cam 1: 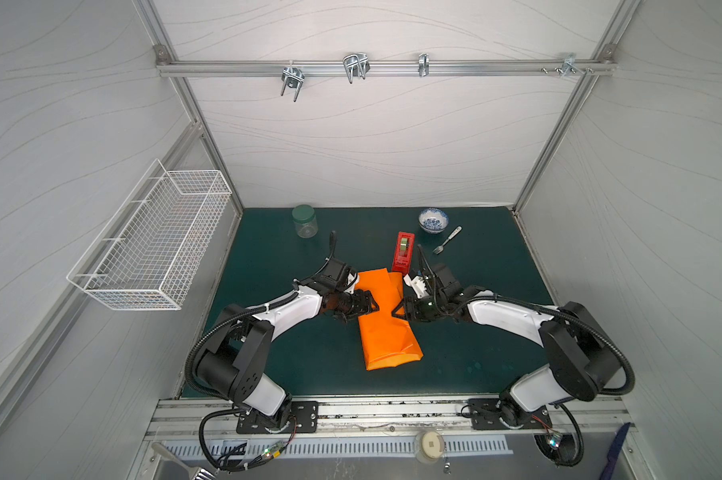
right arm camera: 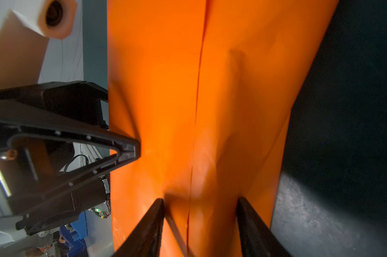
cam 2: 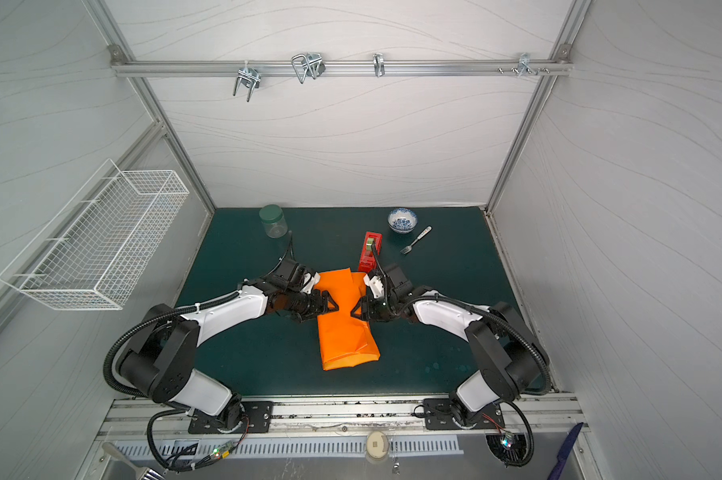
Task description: Wrap the gift box in paper
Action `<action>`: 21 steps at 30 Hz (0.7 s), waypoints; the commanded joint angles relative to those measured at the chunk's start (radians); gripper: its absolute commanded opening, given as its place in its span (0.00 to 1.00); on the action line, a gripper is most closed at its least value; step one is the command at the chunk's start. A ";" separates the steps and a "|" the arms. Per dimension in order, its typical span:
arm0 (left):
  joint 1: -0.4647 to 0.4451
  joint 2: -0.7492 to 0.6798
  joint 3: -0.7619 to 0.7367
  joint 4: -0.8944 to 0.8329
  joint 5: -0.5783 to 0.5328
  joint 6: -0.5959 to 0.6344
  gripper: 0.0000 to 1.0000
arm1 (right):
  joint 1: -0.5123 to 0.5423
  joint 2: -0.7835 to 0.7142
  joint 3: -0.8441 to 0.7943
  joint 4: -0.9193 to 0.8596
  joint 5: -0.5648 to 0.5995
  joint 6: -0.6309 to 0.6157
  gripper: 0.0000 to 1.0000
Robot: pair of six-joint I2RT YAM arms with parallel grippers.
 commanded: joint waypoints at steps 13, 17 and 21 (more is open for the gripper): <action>0.043 0.010 -0.060 0.003 -0.053 -0.013 0.78 | 0.014 -0.029 -0.005 0.010 -0.018 0.035 0.57; 0.042 -0.006 -0.117 0.024 -0.043 -0.025 0.77 | -0.034 -0.021 0.023 -0.015 -0.042 -0.002 0.61; 0.041 -0.018 -0.151 0.044 -0.034 -0.041 0.77 | -0.036 0.040 0.079 -0.003 -0.088 -0.008 0.62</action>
